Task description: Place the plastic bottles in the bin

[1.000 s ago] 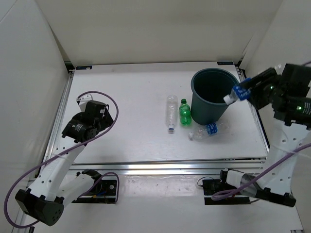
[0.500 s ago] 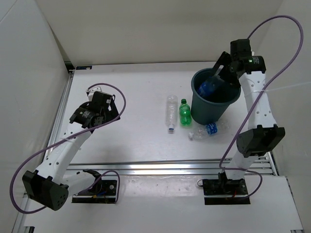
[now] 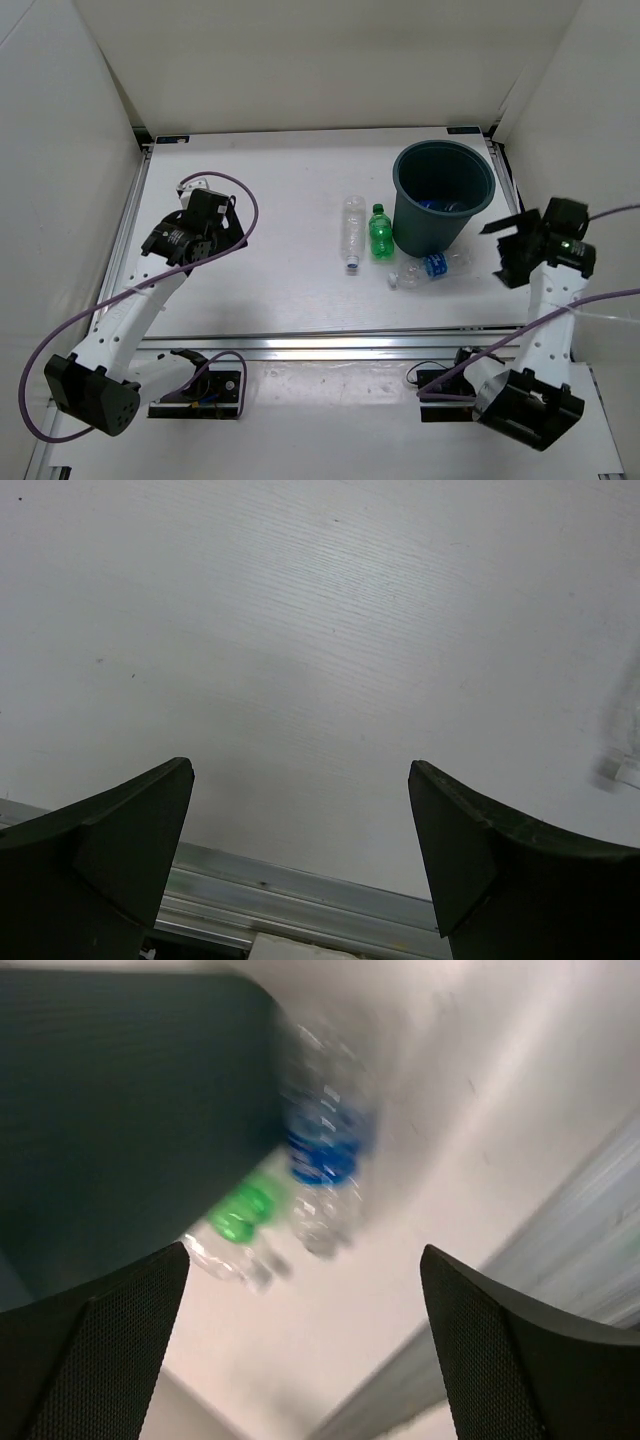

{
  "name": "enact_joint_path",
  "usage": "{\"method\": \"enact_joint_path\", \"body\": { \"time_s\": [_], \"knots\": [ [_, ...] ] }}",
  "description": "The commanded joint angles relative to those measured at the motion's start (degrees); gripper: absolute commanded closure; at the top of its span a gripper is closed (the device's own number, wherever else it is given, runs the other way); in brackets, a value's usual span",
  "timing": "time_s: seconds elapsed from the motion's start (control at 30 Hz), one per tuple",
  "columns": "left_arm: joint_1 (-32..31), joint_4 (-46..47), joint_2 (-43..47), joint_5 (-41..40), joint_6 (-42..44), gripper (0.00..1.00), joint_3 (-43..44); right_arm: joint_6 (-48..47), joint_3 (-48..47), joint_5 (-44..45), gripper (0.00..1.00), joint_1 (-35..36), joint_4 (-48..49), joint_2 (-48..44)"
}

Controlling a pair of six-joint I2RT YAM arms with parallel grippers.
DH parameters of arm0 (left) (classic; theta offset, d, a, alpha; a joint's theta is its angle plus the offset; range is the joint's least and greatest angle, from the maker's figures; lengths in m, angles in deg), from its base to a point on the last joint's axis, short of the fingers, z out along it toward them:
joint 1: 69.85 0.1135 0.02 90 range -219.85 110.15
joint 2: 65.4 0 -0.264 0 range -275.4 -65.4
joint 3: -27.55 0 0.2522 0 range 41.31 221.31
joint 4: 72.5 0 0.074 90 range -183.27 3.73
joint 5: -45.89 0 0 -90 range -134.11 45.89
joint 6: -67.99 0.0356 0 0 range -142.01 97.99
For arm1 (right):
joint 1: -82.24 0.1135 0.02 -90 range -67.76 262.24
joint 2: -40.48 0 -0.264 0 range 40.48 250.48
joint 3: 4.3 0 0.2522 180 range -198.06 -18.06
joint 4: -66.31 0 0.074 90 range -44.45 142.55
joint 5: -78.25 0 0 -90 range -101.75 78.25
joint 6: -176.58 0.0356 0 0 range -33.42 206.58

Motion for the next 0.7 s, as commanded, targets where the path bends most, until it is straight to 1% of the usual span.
{"method": "enact_joint_path", "body": {
  "time_s": [0.0, 0.07, 0.1, 0.13, 0.2, 0.33, 0.37, 0.5, 0.67],
  "knots": [
    [-0.28, 0.05, 0.27, -0.87, 0.16, 0.00, 0.31, 3.94, 12.59, -14.72, 0.00, -2.55, 5.98, -0.60],
    [-0.28, 0.57, 0.27, -0.87, 0.85, 0.00, 0.31, 4.46, 18.99, -19.47, 0.00, -3.61, 8.97, 1.24],
    [-0.28, 0.57, -0.34, -0.87, 0.86, 0.00, 0.31, 3.69, 20.08, -22.19, 0.00, -3.62, 10.29, 2.47],
    [-0.28, 0.57, -0.35, -0.35, 0.86, 0.00, -0.21, 3.68, 20.09, -23.26, 0.00, -3.62, 11.61, 4.74],
    [-0.28, 0.57, -0.35, -0.35, 0.86, 0.00, -0.91, 3.68, 21.40, -23.80, 0.00, -2.83, 14.24, 6.34],
    [-0.28, 1.10, -0.35, 0.70, 1.39, 0.00, -1.54, 3.06, 20.62, -23.80, 0.00, -1.51, 19.43, 11.61],
    [-0.28, 1.10, -0.35, 1.40, 1.39, 0.00, -1.54, 3.06, 19.66, -23.80, 0.00, -0.20, 19.97, 12.84],
    [-0.28, 1.63, -0.35, 1.94, 1.39, 0.00, -1.54, 3.06, 15.61, -21.52, 0.00, 2.26, 19.97, 21.26],
    [-0.28, 0.49, -0.88, 1.41, 1.39, 0.00, -1.54, 2.53, 13.50, -19.50, 0.00, 3.33, 19.44, 27.87]
  ]
}}
